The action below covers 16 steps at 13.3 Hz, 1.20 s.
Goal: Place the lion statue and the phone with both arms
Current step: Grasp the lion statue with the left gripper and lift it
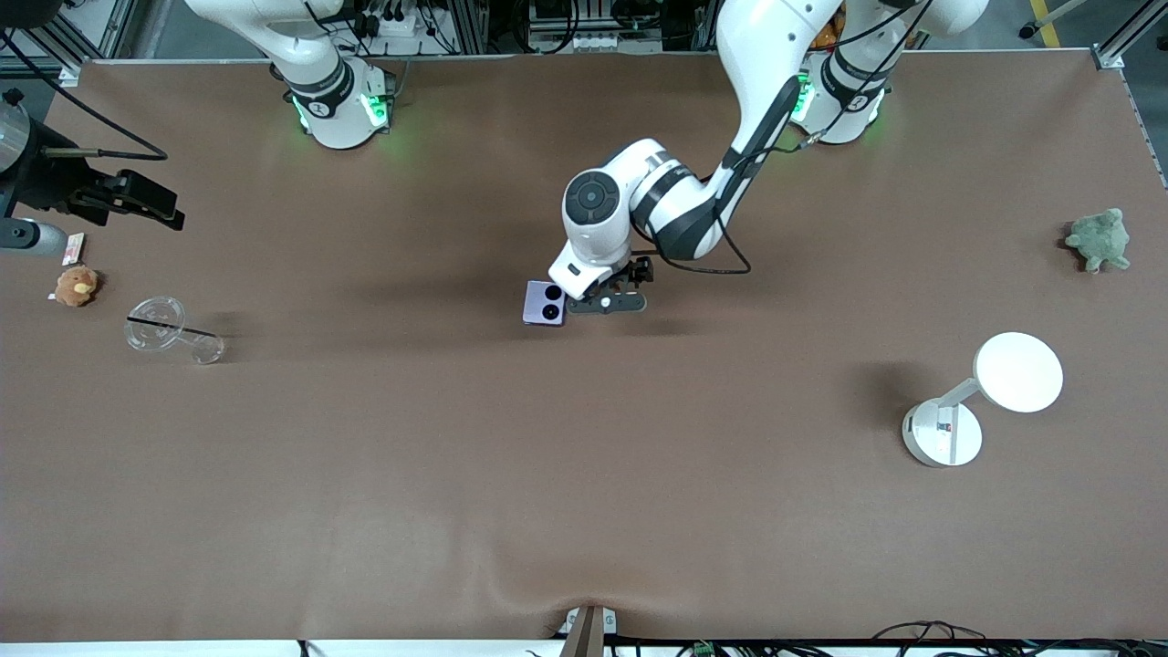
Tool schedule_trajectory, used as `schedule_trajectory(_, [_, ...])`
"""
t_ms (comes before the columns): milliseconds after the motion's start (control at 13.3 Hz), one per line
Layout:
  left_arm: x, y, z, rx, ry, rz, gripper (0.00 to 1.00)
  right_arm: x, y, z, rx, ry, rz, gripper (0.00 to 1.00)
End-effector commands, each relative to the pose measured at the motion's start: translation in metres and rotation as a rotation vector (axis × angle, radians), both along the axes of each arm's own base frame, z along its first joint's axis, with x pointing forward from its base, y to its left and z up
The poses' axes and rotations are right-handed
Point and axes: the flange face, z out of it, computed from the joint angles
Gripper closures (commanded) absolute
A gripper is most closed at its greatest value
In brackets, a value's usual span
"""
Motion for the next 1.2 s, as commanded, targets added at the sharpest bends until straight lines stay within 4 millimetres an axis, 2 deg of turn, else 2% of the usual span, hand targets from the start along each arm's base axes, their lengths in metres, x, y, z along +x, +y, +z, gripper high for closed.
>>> schedule_trajectory(0, [0.005,-0.005,-0.008,-0.006,-0.037,0.018,0.0,0.002,0.0,0.001,0.006,0.008,0.009,0.0])
schedule_trajectory(150, [0.005,-0.004,-0.01,-0.004,-0.034,0.02,0.0,0.002,0.001,0.001,0.005,0.008,0.011,0.0])
schedule_trajectory(301, [0.001,-0.003,-0.014,0.009,-0.024,0.03,0.31,0.018,0.001,-0.026,-0.006,0.056,0.015,0.0])
schedule_trajectory(376, [0.0,-0.002,-0.017,0.017,-0.019,0.036,0.4,0.028,0.0,-0.048,-0.007,0.096,0.009,0.0])
schedule_trajectory(601, [-0.009,0.0,-0.022,0.045,0.003,0.027,0.62,0.032,0.0,-0.065,-0.006,0.136,0.011,0.0])
schedule_trajectory(751, [-0.01,0.002,-0.02,0.064,0.016,0.028,0.85,0.033,0.002,-0.074,-0.001,0.161,0.005,0.0])
schedule_trajectory(827, [-0.01,0.003,-0.02,0.069,0.02,0.031,0.92,0.037,0.006,-0.08,-0.001,0.163,0.005,0.0])
schedule_trajectory(902, [-0.007,0.003,-0.015,0.063,0.013,0.04,0.94,0.041,0.014,-0.088,0.005,0.169,0.014,0.0])
schedule_trajectory(977, [0.004,0.007,-0.001,0.046,-0.004,0.056,0.94,0.046,0.025,-0.095,0.03,0.158,0.023,0.0])
schedule_trajectory(1052, [0.022,0.018,0.02,0.027,-0.028,0.085,0.94,0.054,0.036,-0.108,0.044,0.156,0.035,0.0])
schedule_trajectory(1127, [0.049,0.042,0.04,0.014,-0.047,0.131,0.94,0.06,0.046,-0.12,0.057,0.157,0.04,0.0])
